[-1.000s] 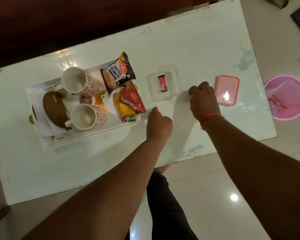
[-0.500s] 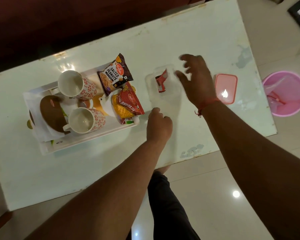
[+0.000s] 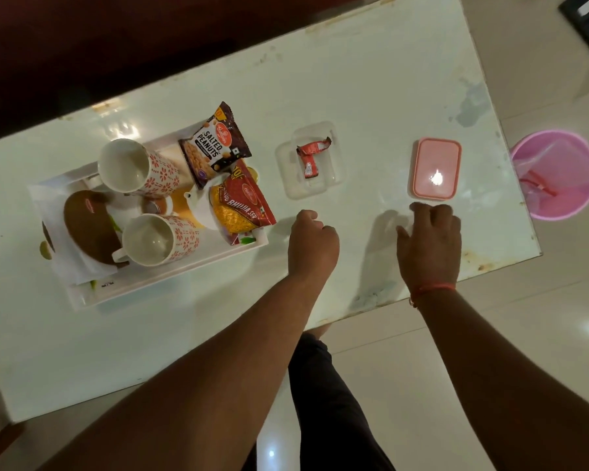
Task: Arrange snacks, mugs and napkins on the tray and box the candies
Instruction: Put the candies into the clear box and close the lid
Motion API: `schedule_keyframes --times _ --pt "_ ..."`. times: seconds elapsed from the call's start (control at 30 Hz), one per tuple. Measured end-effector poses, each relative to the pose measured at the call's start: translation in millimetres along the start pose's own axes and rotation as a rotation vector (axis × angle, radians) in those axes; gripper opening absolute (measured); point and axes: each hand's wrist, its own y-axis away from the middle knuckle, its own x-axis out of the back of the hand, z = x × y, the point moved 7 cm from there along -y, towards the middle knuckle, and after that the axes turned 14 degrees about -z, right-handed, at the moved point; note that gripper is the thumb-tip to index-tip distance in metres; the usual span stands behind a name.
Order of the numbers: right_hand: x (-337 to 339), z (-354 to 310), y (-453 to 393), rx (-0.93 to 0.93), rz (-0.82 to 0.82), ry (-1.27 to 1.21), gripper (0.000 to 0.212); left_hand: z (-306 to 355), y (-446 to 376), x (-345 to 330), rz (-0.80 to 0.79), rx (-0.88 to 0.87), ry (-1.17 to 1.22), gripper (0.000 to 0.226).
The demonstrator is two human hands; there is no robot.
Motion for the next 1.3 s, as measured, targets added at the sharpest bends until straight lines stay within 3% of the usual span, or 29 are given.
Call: schedule_keyframes --times 0.13,0.37,0.57,0.67,0.73,0.8,0.87,0.93,1.13,1.23,1.3 --pt "0 10 -6 -0.090 0.000 -0.057 0.034 1 -1 3 0.008 0.006 -0.012 0.045" --pt "-3 -28 -13 0.145 -0.071 -0.282 0.022 3 -2 1 0.004 -0.007 0.003 0.046" --pt "39 -108 -36 0.286 0.059 -0.606 0.018 -1 -5 3 0.024 0.003 -0.007 0.036" --pt "49 -130 -55 0.348 0.037 -0.671 0.024 -1 -2 6 0.063 -0.019 -0.010 0.035" --pt "53 -112 -68 0.275 0.112 -0.654 0.032 0 0 6 0.046 -0.017 0.019 0.039" --pt "51 -67 -78 0.049 0.190 -0.464 0.040 -3 -3 5 0.018 -0.012 0.056 0.045" --pt "39 -21 -79 -0.213 0.112 -0.230 0.058 -6 -6 5 -0.007 0.000 0.101 0.044" --pt "24 10 -76 -0.316 -0.020 -0.117 0.076 -6 -6 4 -0.024 0.012 0.115 0.040" --pt "16 15 -71 -0.232 -0.091 -0.172 0.063 2 4 0 -0.032 -0.005 0.085 0.035" --pt "19 -8 -60 -0.120 -0.102 -0.385 0.065 12 13 -4 -0.052 -0.056 0.095 0.025" --pt "22 -26 -48 -0.088 -0.154 -0.666 0.064 26 20 -5 -0.048 -0.141 0.112 0.017"
